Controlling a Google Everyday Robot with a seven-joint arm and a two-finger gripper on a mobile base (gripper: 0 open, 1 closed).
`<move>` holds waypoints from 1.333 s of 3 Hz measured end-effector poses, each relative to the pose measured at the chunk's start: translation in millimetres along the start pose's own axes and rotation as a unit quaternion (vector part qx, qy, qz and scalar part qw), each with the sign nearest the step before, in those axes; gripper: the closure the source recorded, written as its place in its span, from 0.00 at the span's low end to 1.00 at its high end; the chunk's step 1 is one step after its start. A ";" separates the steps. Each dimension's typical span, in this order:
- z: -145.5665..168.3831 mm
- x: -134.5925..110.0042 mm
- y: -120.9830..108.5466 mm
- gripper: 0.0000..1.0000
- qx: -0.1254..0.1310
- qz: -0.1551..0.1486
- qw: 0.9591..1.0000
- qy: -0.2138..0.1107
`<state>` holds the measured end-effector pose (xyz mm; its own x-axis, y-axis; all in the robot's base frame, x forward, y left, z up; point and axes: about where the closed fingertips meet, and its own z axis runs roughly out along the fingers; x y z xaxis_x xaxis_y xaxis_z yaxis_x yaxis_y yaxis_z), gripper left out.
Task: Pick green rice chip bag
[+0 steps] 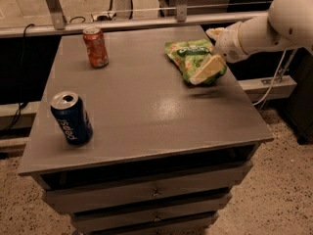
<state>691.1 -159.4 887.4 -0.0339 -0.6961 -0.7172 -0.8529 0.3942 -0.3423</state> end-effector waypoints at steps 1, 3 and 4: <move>17.3 13.9 -6.7 0.18 -0.007 0.032 0.999 -0.003; 30.0 25.3 -4.5 0.64 -0.024 0.057 0.998 -0.003; 14.6 17.9 -4.2 0.88 -0.016 0.055 0.998 -0.008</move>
Offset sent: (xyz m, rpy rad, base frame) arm 0.0240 -0.0050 -0.0464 0.0844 0.1277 -0.0439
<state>701.7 -164.8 867.2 -0.1209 -0.6393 -0.7594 -0.8606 0.4488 -0.2409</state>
